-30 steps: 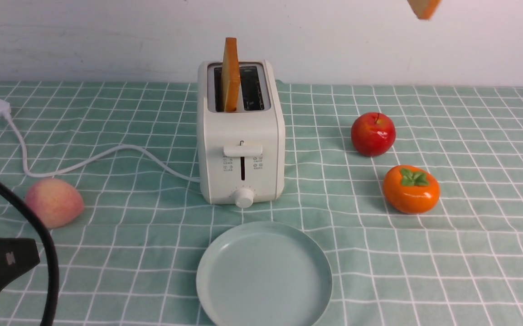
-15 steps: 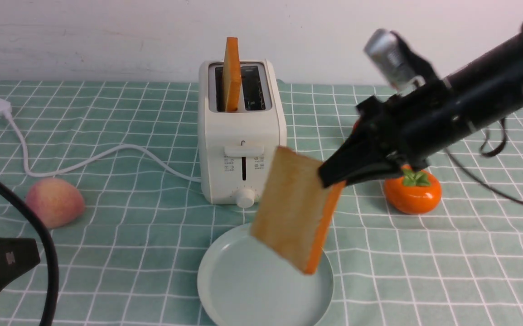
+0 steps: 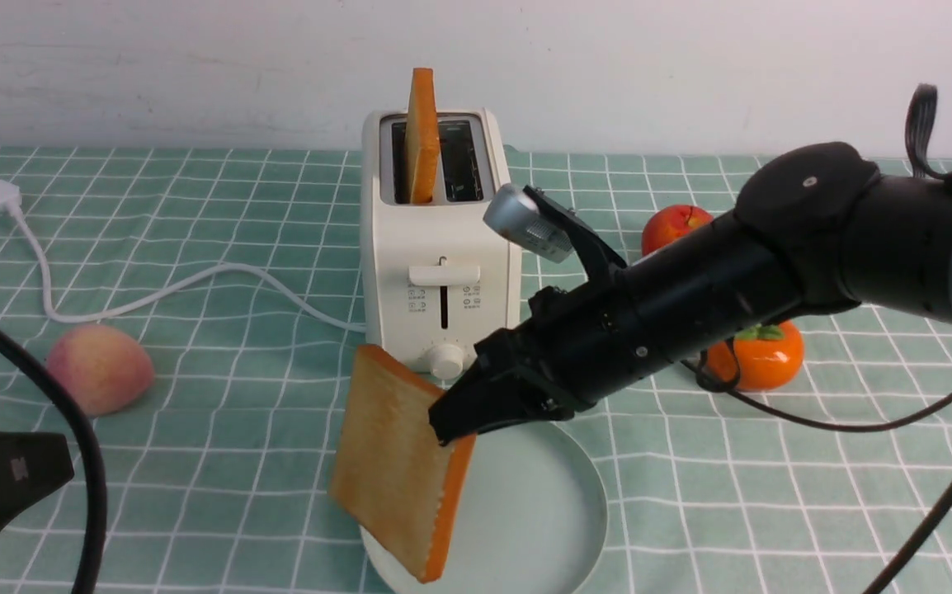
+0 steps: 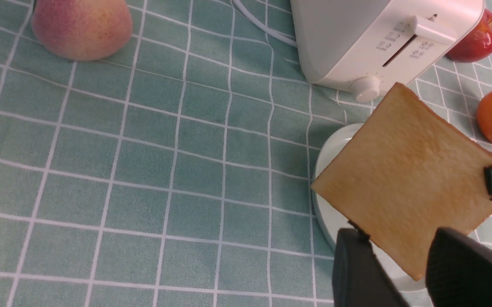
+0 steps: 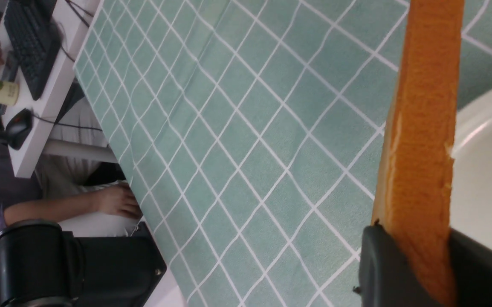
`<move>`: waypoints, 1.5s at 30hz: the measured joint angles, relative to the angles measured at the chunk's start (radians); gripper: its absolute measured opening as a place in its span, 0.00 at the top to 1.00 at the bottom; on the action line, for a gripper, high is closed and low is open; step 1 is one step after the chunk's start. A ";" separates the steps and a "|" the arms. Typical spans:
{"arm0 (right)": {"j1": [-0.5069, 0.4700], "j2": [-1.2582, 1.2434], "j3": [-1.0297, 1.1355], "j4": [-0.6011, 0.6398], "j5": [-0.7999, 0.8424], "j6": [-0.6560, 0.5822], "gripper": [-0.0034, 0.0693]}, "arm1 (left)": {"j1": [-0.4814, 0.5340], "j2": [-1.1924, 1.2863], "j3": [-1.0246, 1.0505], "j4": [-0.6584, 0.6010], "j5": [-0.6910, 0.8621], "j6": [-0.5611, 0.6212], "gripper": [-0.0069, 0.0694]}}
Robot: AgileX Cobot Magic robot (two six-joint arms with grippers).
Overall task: Take toasted bread from bread machine on blue coffee table place on plate.
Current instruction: 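Place the held slice of bread on top of the slice on the plate with the right gripper, then reach for a toast slice standing in the toaster with the left gripper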
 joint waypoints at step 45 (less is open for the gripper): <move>-0.175 -0.614 0.150 -0.330 0.332 0.195 0.23 | -0.187 1.068 -1.100 0.031 0.113 0.160 0.27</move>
